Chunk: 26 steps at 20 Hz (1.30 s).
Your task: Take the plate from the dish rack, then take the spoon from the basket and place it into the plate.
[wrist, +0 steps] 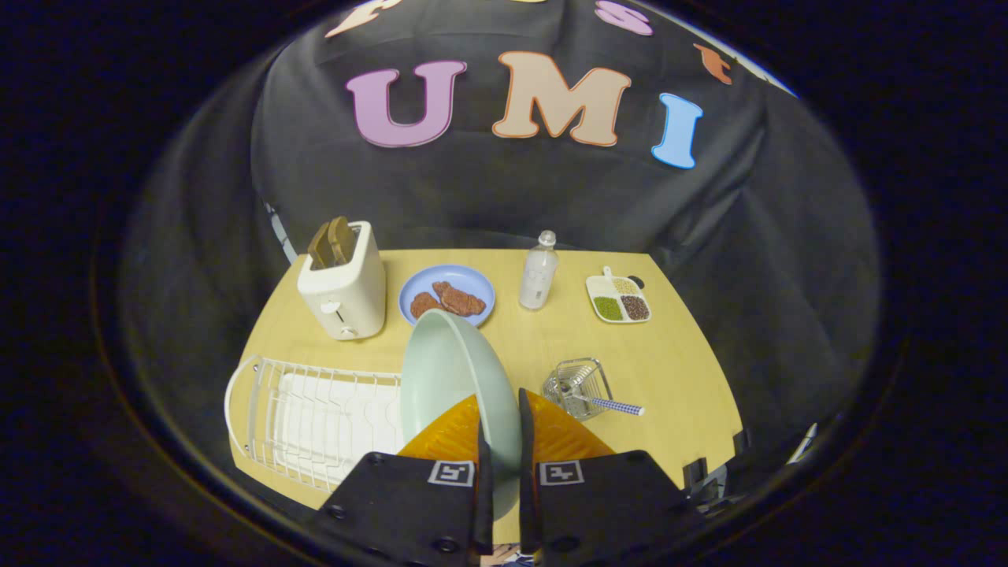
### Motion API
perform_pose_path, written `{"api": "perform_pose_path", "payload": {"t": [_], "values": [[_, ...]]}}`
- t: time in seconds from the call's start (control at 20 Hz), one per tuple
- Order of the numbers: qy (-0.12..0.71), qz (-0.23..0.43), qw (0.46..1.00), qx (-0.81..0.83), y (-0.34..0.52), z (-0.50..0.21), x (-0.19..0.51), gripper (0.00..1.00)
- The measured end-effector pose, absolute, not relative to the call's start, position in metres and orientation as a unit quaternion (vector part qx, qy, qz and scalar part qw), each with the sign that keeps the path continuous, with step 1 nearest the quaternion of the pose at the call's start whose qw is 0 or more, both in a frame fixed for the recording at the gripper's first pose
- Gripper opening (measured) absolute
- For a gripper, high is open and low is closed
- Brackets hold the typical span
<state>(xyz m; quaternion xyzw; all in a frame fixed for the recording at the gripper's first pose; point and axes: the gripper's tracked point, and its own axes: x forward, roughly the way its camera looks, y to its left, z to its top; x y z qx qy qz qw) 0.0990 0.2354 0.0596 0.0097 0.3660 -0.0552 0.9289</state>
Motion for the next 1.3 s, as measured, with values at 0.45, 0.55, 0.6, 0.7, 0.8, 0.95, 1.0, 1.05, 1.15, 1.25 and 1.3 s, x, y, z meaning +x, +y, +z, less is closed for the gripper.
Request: {"api": "perform_pose_path", "payload": {"t": [0.45, 0.55, 0.6, 0.7, 0.8, 0.95, 1.0, 1.05, 1.15, 1.25, 1.3], "values": [[0.353, -0.056, 0.926, 0.125, 0.089, 0.048, 0.007, 0.16], [0.361, -0.065, 0.918, 0.152, 0.058, 0.021, -0.012, 0.16], [0.369, -0.065, 0.913, 0.162, 0.045, 0.005, -0.02, 0.16], [0.386, -0.066, 0.904, 0.174, 0.028, -0.03, -0.033, 0.16], [0.402, -0.063, 0.896, 0.181, 0.018, -0.065, -0.038, 0.16], [0.42, -0.048, 0.882, 0.21, 0.021, -0.108, -0.033, 0.16], [0.426, -0.043, 0.876, 0.222, 0.025, -0.121, -0.03, 0.16], [0.431, -0.038, 0.871, 0.232, 0.027, -0.133, -0.028, 0.16], [0.443, -0.032, 0.862, 0.244, 0.034, -0.155, -0.02, 0.16], [0.447, -0.017, 0.856, 0.259, 0.043, -0.167, -0.011, 0.16], [0.447, -0.013, 0.853, 0.268, 0.047, -0.171, -0.007, 0.16]]}}
